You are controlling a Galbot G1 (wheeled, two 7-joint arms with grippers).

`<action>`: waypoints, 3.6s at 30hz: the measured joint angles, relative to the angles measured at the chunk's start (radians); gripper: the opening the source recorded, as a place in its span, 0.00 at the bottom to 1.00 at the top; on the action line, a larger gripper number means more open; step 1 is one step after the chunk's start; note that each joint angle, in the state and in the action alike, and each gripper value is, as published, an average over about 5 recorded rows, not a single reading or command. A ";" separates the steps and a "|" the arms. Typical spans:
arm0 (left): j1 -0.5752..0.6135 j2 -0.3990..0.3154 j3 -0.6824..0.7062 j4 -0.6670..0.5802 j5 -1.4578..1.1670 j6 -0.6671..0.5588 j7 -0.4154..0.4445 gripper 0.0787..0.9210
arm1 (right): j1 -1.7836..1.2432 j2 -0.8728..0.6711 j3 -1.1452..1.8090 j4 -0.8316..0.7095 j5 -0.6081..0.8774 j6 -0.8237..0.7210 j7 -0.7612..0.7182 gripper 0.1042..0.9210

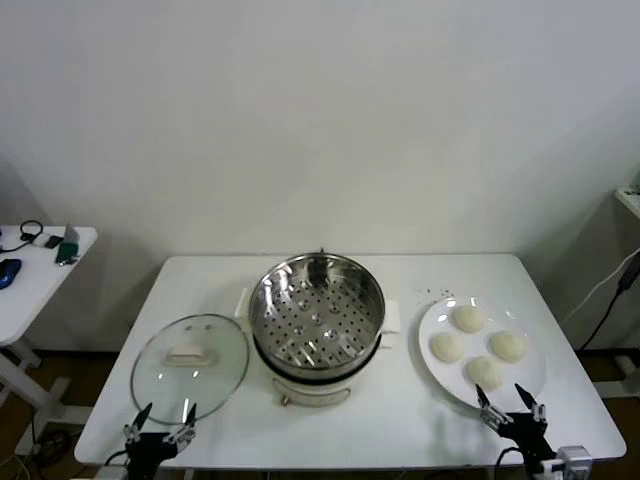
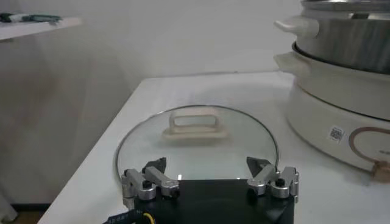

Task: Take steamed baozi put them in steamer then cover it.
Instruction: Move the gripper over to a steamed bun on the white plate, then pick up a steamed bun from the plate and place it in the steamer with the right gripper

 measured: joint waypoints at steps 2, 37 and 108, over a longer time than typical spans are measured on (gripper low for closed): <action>-0.001 0.000 0.001 -0.001 0.000 0.000 0.000 0.88 | 0.034 -0.015 -0.007 -0.011 -0.002 -0.019 -0.004 0.88; -0.028 0.010 0.022 -0.006 0.012 -0.003 0.016 0.88 | 1.671 -0.447 -1.439 -0.718 -0.458 0.142 -1.117 0.88; -0.018 0.009 0.013 0.003 0.039 -0.020 0.002 0.88 | 2.377 0.021 -1.978 -0.617 -0.368 0.554 -1.144 0.76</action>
